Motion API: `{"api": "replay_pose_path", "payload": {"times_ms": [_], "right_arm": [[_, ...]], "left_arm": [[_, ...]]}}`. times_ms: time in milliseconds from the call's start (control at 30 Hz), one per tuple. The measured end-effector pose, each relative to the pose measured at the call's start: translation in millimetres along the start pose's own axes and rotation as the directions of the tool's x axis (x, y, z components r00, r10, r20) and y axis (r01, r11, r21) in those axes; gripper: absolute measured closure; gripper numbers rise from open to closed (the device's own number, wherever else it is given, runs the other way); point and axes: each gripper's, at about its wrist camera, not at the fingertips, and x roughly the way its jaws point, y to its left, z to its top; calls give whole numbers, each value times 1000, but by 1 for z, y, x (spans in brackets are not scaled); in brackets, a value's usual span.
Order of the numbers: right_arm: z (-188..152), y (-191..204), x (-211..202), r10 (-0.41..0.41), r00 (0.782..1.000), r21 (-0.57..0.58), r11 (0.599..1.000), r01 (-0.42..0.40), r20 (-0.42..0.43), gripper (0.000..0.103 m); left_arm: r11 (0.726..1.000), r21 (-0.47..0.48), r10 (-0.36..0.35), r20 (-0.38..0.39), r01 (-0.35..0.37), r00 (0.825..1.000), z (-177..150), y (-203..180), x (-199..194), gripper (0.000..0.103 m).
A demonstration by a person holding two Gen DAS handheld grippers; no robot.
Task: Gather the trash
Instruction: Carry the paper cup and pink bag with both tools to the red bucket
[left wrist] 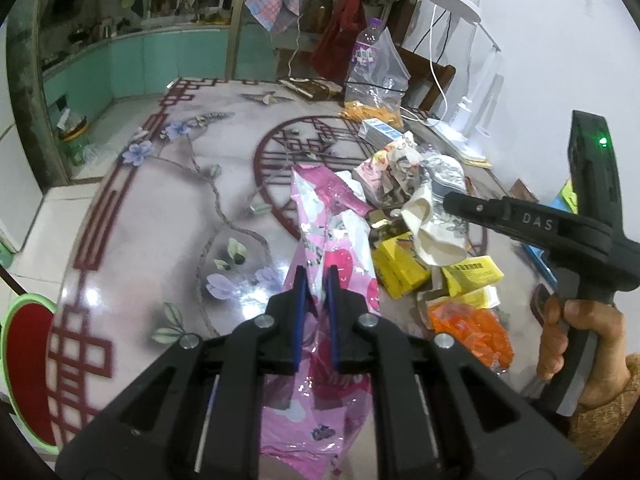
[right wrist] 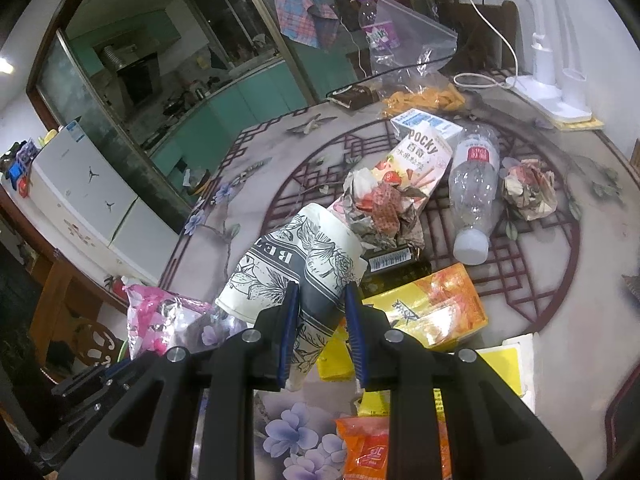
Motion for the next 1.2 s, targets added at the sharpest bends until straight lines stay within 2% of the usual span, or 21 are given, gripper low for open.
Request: {"api": "replay_pose_path", "payload": {"times_ms": [200,400,733,833,1000,1200], "right_arm": [[2,15,-15,-42,996,-74,996,48,80,80],[5,28,-27,-46,990,-131,989,64,135,80],[-2,67,-48,-108,964,-230,959,165,243,80],[-10,81,-44,-113,965,-251,952,173,238,80],[-20,115,-40,-103,961,-298,938,180,255,80],[-27,165,-37,-68,959,-384,907,174,274,80]], "left_arm": [[997,-15,76,34,-76,997,6,12,-8,94],[988,-51,148,81,-144,986,16,31,-25,94],[958,-142,276,196,-251,941,32,80,-73,94],[947,-167,307,209,-275,928,32,93,-83,94],[933,-202,337,205,-297,919,27,117,-95,94],[901,-269,397,192,-341,898,11,159,-115,94]]}}
